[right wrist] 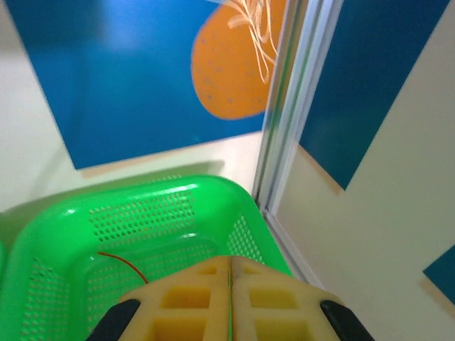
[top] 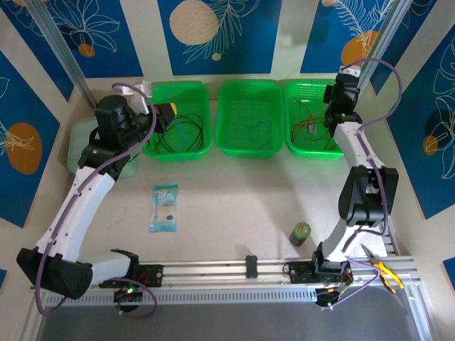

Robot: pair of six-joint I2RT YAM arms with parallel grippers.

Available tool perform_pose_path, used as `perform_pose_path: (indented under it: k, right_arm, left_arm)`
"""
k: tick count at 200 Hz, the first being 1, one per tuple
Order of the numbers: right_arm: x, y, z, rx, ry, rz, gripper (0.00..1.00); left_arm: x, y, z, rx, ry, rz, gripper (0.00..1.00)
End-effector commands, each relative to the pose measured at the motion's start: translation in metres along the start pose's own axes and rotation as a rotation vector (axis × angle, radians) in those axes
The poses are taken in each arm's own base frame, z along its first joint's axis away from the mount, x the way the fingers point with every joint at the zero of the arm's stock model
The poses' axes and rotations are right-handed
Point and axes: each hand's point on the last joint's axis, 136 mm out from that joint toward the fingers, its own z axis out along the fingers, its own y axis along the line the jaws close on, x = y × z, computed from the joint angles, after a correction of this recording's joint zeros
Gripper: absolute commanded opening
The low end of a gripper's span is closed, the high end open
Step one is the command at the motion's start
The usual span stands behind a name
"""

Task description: Untangle the cables

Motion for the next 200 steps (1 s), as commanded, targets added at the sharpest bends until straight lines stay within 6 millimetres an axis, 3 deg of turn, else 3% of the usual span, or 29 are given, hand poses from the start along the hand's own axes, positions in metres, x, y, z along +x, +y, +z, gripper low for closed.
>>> perform_pose_path:
  k: [1,42,126,135,147,161,200]
  right_arm:
    - [0.009,-0.013,0.018,-0.007,0.063,0.091,0.00]
    - [0.050,-0.011,0.051,-0.071,0.264,0.161,0.00]
    - [0.131,0.022,0.076,-0.196,0.647,0.205,0.01]
    - [0.136,0.022,0.077,-0.196,0.673,0.218,0.09]
    - [0.140,0.022,0.076,-0.204,0.697,0.246,0.36]
    - [0.140,0.020,0.076,-0.202,0.707,0.268,0.53]
    - [0.121,0.020,0.069,-0.211,0.677,0.257,0.78]
  left_arm:
    - [-0.010,-0.014,-0.010,0.019,-0.029,0.047,0.00]
    - [-0.010,-0.013,-0.010,0.015,-0.029,0.048,0.00]
    - [-0.001,-0.010,-0.006,0.007,-0.013,0.040,0.00]
    - [0.000,-0.011,-0.006,0.006,-0.012,0.040,0.00]
    - [0.001,-0.011,-0.006,0.006,-0.011,0.039,0.00]
    - [0.003,-0.009,-0.005,0.002,-0.006,0.035,0.00]
    - [0.010,-0.007,-0.002,0.000,0.004,0.031,0.00]
